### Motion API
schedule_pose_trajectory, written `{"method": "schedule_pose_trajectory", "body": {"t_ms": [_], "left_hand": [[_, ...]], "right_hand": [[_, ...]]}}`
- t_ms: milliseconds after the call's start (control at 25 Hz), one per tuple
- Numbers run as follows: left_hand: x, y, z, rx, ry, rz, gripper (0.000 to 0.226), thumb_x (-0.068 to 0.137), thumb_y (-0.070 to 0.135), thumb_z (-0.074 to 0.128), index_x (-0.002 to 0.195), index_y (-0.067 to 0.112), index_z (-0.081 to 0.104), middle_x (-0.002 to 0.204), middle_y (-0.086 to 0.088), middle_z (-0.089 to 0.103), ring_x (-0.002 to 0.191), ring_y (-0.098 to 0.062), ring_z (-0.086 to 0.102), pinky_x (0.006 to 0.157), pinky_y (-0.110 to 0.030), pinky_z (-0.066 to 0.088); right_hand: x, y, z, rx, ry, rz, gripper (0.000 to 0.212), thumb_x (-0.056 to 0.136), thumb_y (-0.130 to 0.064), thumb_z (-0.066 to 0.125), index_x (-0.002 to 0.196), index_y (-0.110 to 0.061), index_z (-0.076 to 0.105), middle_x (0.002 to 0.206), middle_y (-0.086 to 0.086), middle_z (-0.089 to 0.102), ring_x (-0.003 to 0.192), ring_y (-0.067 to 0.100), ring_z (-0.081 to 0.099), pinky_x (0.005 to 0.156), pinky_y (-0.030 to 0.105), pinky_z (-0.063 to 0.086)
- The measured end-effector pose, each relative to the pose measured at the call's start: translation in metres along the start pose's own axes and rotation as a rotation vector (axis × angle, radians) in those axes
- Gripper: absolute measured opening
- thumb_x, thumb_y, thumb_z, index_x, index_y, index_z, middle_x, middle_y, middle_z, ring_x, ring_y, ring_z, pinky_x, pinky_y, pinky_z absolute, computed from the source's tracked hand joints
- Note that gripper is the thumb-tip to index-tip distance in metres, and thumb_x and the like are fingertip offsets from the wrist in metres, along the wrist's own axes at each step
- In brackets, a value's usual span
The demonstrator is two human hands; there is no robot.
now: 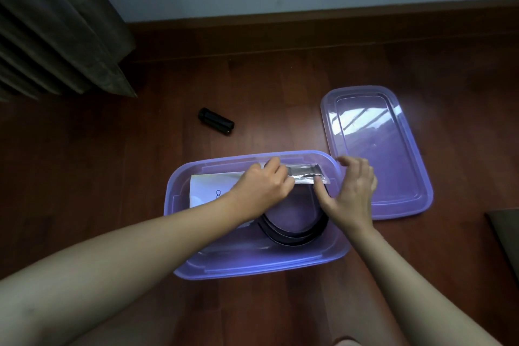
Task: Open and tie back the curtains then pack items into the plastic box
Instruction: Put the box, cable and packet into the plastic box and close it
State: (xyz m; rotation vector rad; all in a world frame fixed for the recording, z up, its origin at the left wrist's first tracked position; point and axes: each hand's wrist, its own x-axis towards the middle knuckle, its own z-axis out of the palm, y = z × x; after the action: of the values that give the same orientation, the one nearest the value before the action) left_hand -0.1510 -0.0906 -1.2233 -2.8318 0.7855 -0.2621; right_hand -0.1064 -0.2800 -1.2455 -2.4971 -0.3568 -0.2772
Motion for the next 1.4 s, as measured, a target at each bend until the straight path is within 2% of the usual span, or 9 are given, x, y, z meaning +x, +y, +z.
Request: {"method": "schedule_pose_trajectory", "body": {"t_ms": [160,240,400,480,680,1040,1240,1320,1400], "left_hand": [[0.001,0.006,0.006,-0.179,-0.169,-0.155,0.033,0.048,0.01,0.083,0.072,0.014,0.062,0.072,-0.003,0.059,0.059,-0.019,0.059,0.034,-0.022,0.035],[0.004,0.002,-0.001,-0.334,-0.237,-0.211,0.026,0.073,0.024,0.075,0.087,0.007,0.061,0.089,-0.01,0.06,0.076,-0.028,0.063,0.043,-0.032,0.046],[0.017,-0.036,-0.016,-0.367,0.24,-0.424,0.029,0.088,0.033,0.048,0.071,0.012,0.058,0.07,-0.008,0.058,0.056,-0.028,0.06,0.037,-0.03,0.042],[0.025,-0.072,-0.008,-0.43,0.225,-0.609,0.024,0.091,0.028,0.046,0.087,0.009,0.061,0.089,-0.013,0.061,0.074,-0.033,0.063,0.055,-0.039,0.05],[0.001,-0.139,0.045,-0.365,-0.459,-0.745,0.063,0.089,0.004,0.049,0.147,0.014,0.027,0.158,-0.005,0.017,0.144,-0.03,0.017,0.112,-0.046,0.027],[-0.015,-0.137,0.053,-0.172,-0.65,-0.794,0.038,0.089,0.025,0.06,0.124,0.011,0.053,0.128,-0.018,0.046,0.116,-0.038,0.044,0.089,-0.045,0.042],[0.008,-0.108,0.006,-0.461,-0.061,-0.852,0.044,0.085,0.045,0.056,0.111,0.01,0.064,0.099,-0.016,0.061,0.095,-0.032,0.053,0.076,-0.038,0.04],[0.02,-0.079,-0.027,-0.772,0.008,-0.68,0.051,0.078,0.053,0.05,0.1,0.011,0.069,0.086,-0.011,0.063,0.082,-0.028,0.056,0.07,-0.034,0.041],[0.026,-0.041,-0.05,-0.786,-0.193,-0.409,0.05,0.075,0.054,0.049,0.097,0.015,0.07,0.086,-0.006,0.06,0.081,-0.027,0.058,0.068,-0.033,0.043]], "right_hand": [[0.0,0.004,0.008,-0.25,-0.077,-0.13,0.015,0.074,-0.027,0.061,0.088,-0.02,0.063,0.091,0.0,0.061,0.094,0.024,0.039,0.084,0.047,0.039],[0.0,0.005,0.009,-0.306,-0.095,-0.169,0.011,0.074,-0.024,0.064,0.085,-0.024,0.065,0.094,-0.005,0.064,0.098,0.025,0.038,0.086,0.046,0.037],[0.001,0.007,0.011,-0.267,-0.105,-0.182,0.015,0.074,-0.023,0.064,0.088,-0.024,0.069,0.099,-0.009,0.067,0.099,0.026,0.037,0.082,0.044,0.038],[0.001,0.007,0.011,-0.258,-0.096,-0.189,0.016,0.075,-0.022,0.064,0.089,-0.024,0.069,0.101,-0.01,0.068,0.098,0.026,0.037,0.081,0.044,0.038],[0.002,0.008,0.011,-0.282,-0.09,-0.245,0.02,0.075,-0.022,0.066,0.094,-0.024,0.069,0.116,-0.006,0.066,0.105,0.025,0.042,0.087,0.044,0.039],[0.002,0.011,0.013,-0.235,-0.078,-0.245,0.022,0.074,-0.019,0.07,0.095,-0.023,0.07,0.109,-0.004,0.068,0.108,0.025,0.042,0.082,0.043,0.043],[0.006,0.008,0.008,0.004,-0.098,-0.146,0.013,0.081,-0.028,0.062,0.082,-0.015,0.061,0.09,-0.004,0.063,0.095,0.019,0.047,0.079,0.034,0.042],[0.007,0.004,0.0,0.249,-0.071,-0.02,0.021,0.086,-0.033,0.057,0.079,-0.013,0.051,0.083,-0.002,0.05,0.082,0.014,0.044,0.077,0.021,0.037],[0.008,0.004,-0.006,0.426,0.049,0.182,0.023,0.09,-0.038,0.046,0.079,-0.018,0.044,0.08,-0.004,0.042,0.077,0.013,0.041,0.075,0.02,0.035]]}}
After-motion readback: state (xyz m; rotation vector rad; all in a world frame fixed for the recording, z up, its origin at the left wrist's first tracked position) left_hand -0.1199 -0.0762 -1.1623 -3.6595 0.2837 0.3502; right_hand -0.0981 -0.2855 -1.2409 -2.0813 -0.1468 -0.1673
